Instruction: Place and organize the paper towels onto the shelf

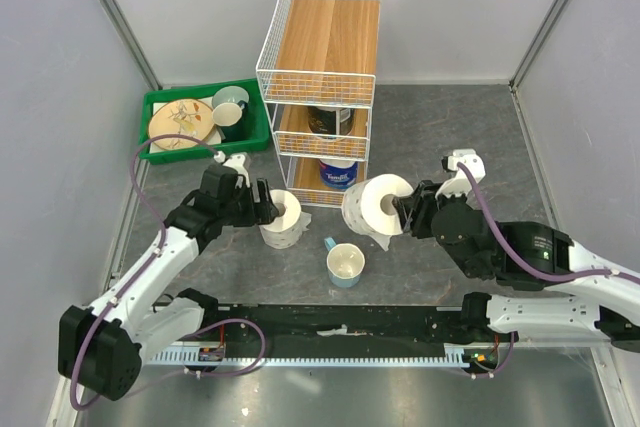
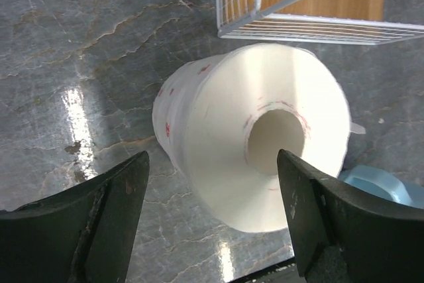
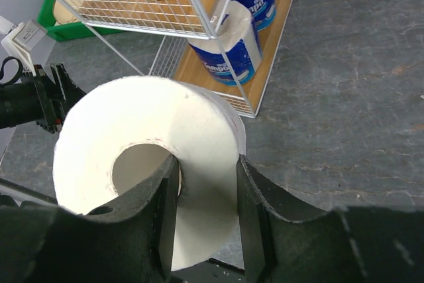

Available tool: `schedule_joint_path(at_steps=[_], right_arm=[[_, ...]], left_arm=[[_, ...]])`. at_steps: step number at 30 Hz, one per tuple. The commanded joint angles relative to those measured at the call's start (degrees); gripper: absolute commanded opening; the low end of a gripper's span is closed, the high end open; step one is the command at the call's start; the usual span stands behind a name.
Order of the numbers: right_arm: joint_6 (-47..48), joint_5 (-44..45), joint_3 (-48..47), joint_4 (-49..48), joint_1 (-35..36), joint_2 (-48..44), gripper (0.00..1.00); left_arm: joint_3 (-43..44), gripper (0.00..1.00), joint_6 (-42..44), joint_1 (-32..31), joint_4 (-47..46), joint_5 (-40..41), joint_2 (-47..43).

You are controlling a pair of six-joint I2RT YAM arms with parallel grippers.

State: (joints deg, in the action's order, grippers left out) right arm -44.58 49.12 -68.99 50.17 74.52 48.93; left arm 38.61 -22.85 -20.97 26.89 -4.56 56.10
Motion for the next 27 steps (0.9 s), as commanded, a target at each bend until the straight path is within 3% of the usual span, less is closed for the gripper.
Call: schedule_joint_path(at_steps=[1, 6, 9, 15, 20, 27], right_arm=[[-1.7, 3.5, -1.9, 0.3, 0.3, -1.6, 0.43], [-1.6, 3.4, -1.8, 0.9, 0.3, -1.9, 0.43], [-1.5, 3.4, -1.6, 1.0, 0.3, -1.7, 0.43], [-2.5, 4.7, -0.9, 1.6, 0.3, -2.4, 0.43], [-6.4, 9.3, -1.5, 5.5, 0.4, -4.3, 0.41], [-8.8, 13.4, -6.7, 12.2, 0.3, -0.8, 0.40]], left_arm=[[2.1, 0.83, 0.7, -1.9, -0.6, 6.2, 1.9], [2.8, 0.77, 0.0, -2.8, -0.4, 9.3, 3.2], [3.3, 0.61, -0.1, -3.0, -0.4, 9.8, 4.2], [4.3, 0.42, -0.1, -3.7, 0.1, 9.4, 6.2], [5.8, 0.36, 0.1, -3.9, 2.0, 9.7, 3.4], [13.4, 0.33, 1.1, -4.0, 14.6, 9.7, -4.1]])
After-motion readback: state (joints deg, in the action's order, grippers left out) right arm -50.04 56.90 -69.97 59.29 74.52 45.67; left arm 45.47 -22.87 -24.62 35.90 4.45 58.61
